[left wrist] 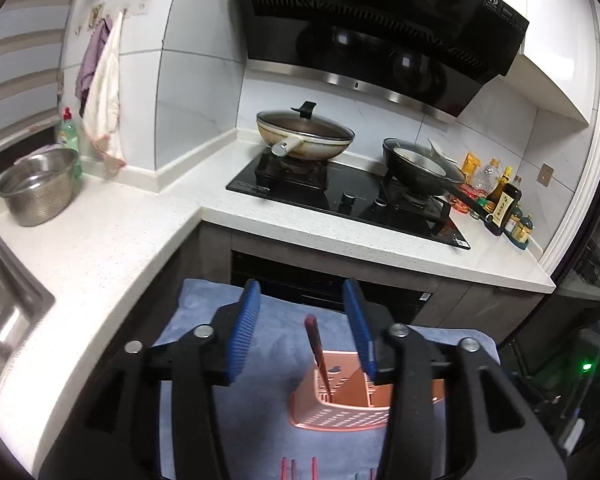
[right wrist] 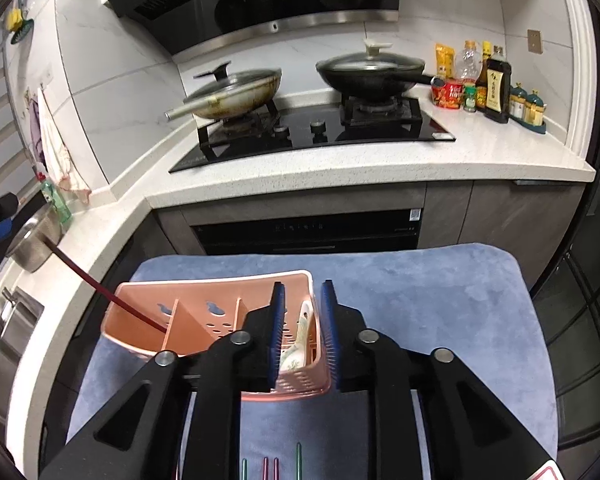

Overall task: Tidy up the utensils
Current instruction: 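Lift the chopstick and spoon into the pink basket and open both tools, then withdraw both open tools from the basket back over the utensils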

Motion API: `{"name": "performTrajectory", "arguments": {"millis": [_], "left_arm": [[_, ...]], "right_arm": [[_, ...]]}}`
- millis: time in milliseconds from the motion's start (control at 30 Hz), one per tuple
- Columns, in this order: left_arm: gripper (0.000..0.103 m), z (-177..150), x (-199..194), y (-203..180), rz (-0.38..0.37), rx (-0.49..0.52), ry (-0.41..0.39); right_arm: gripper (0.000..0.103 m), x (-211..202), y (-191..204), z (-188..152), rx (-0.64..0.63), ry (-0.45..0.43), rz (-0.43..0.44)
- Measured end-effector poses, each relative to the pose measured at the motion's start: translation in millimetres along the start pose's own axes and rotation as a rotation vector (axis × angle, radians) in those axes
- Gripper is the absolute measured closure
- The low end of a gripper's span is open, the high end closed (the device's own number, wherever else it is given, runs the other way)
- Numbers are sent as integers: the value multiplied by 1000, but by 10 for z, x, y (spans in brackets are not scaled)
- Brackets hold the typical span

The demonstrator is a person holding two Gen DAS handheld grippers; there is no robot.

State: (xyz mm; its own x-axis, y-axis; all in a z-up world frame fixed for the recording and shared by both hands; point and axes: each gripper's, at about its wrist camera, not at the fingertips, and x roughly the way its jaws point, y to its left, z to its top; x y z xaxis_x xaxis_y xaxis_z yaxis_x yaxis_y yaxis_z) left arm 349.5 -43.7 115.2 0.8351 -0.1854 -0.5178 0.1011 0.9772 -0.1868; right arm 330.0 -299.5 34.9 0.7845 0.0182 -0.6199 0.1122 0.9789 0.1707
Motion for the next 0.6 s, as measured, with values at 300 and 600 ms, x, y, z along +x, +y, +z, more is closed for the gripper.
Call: {"name": "performTrajectory", "arguments": {"millis": [300,600], "left_arm": [[52,-338,-565,219,32,20,16],[51,-1191,-979,477,57,41,131]], "right_arm": [[61,-795,-48,-341,-6,-45,-1],[61,-1363,-93,-1228,-88,23,-68]]}}
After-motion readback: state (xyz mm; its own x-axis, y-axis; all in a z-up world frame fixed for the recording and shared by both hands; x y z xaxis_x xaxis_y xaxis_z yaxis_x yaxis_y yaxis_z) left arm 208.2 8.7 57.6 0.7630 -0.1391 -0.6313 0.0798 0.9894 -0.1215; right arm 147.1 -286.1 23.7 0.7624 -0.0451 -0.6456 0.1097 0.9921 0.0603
